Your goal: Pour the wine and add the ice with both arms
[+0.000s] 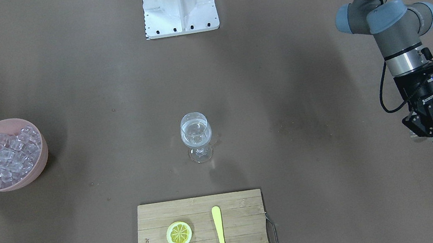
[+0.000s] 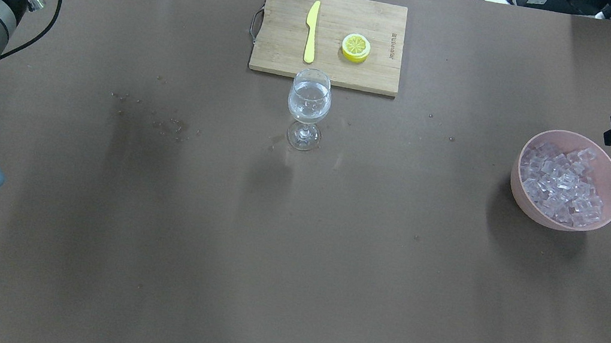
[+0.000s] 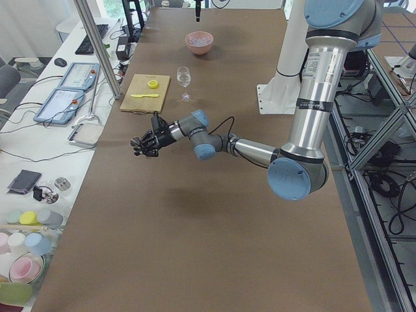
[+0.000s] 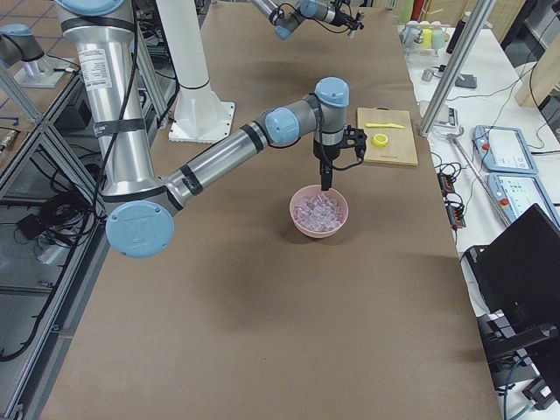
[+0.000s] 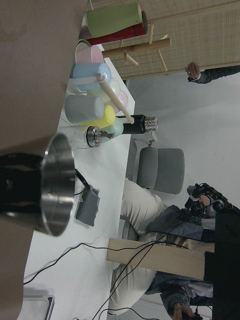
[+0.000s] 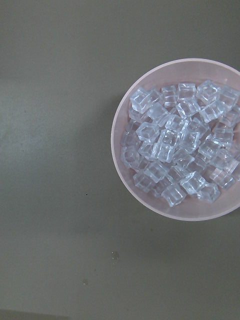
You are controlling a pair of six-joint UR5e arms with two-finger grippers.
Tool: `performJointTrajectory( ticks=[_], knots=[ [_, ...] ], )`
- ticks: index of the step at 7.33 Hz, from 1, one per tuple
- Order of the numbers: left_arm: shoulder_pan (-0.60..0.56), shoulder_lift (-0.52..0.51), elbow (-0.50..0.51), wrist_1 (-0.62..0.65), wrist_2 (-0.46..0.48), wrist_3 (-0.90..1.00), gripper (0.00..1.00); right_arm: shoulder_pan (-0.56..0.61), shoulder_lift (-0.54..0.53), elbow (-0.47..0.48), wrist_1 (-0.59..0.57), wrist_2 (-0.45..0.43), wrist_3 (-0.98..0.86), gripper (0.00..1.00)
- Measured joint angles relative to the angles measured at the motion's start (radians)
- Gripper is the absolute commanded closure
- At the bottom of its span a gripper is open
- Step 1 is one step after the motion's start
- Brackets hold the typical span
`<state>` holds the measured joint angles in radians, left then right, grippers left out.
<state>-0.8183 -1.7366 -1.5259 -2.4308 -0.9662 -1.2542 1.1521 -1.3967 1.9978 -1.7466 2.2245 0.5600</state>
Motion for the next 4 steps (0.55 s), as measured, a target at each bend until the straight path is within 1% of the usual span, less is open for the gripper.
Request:
performJointTrajectory(
  ticks=[2,4],
  knots=[
    [0.019,0.019,0.002,-0.02,0.031,-0.005,1.0,-0.026,0.003,-0.054,0.055,-0.018,0.01,0.0],
    [0.062,0.022,0.009,-0.024,0.107,-0.043,1.0,-0.04,0.005,-0.104,0.089,-0.022,0.014,0.0]
  ],
)
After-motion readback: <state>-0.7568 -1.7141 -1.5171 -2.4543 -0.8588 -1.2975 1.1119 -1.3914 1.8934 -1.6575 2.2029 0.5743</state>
